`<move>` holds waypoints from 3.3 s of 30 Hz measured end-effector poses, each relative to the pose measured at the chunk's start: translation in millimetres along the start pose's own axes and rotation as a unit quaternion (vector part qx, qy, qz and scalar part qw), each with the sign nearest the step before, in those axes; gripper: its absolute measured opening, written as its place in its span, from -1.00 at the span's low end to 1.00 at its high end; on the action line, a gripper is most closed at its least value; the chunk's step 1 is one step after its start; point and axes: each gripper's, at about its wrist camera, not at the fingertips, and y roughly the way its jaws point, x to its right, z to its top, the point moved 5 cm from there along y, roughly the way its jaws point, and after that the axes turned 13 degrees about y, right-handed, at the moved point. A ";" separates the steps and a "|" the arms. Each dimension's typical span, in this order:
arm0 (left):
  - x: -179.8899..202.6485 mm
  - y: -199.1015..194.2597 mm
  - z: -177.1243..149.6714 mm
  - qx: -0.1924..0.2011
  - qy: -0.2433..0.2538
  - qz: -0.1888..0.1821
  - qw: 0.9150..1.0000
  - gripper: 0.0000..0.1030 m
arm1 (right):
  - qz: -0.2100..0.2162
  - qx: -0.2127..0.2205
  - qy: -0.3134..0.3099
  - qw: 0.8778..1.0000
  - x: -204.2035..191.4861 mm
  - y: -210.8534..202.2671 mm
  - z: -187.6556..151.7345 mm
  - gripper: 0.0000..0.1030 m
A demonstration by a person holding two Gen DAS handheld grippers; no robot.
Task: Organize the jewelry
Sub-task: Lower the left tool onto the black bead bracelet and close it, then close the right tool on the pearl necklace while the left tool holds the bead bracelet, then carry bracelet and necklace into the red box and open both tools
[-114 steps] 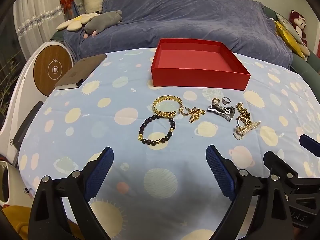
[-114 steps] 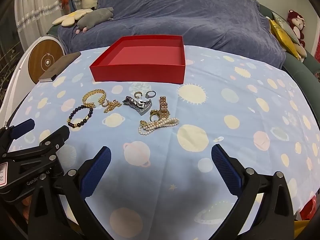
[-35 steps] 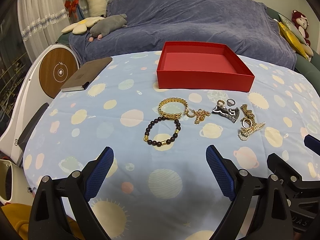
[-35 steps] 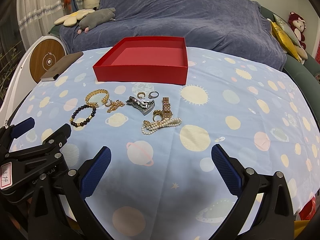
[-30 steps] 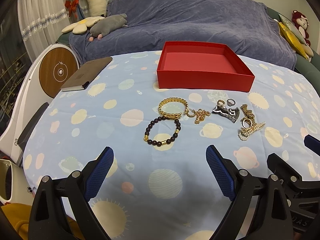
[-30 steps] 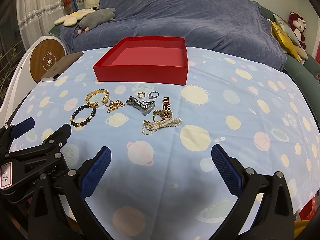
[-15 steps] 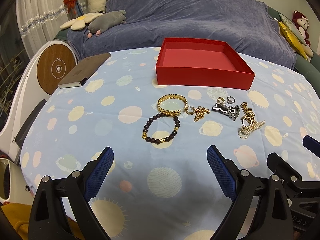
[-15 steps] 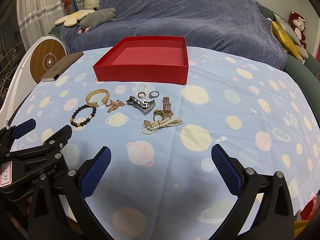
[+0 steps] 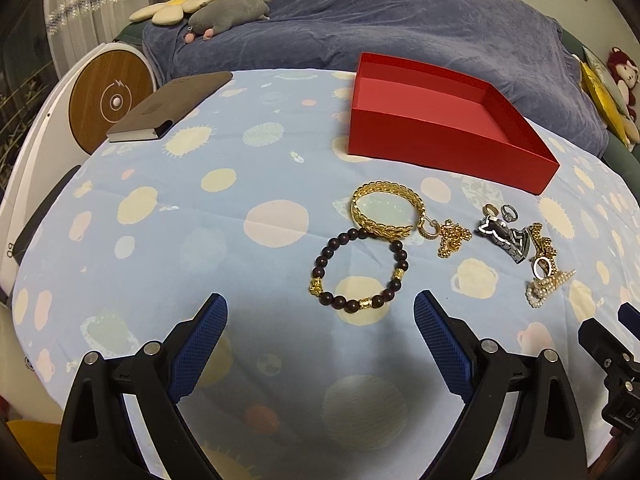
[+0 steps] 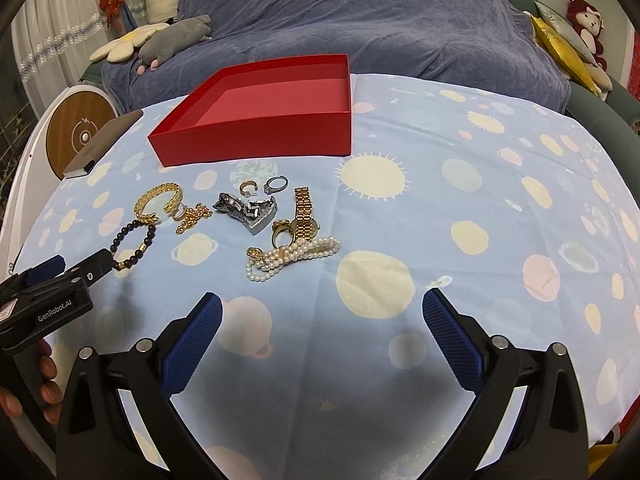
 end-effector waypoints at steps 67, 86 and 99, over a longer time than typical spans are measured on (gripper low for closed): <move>5.4 -30.3 22.2 0.049 0.017 -0.051 0.997 -0.90 | 0.018 -0.026 -0.010 0.999 -18.6 50.4 13.0 -0.71; 31.3 -55.2 48.9 0.084 0.026 -0.065 0.994 -0.90 | 0.092 0.027 0.002 0.995 -18.8 -18.4 31.4 -0.75; 51.6 -82.0 134.7 0.152 0.070 -0.081 0.982 -0.90 | 0.125 0.047 -0.011 0.991 -32.8 -28.5 100.8 -0.75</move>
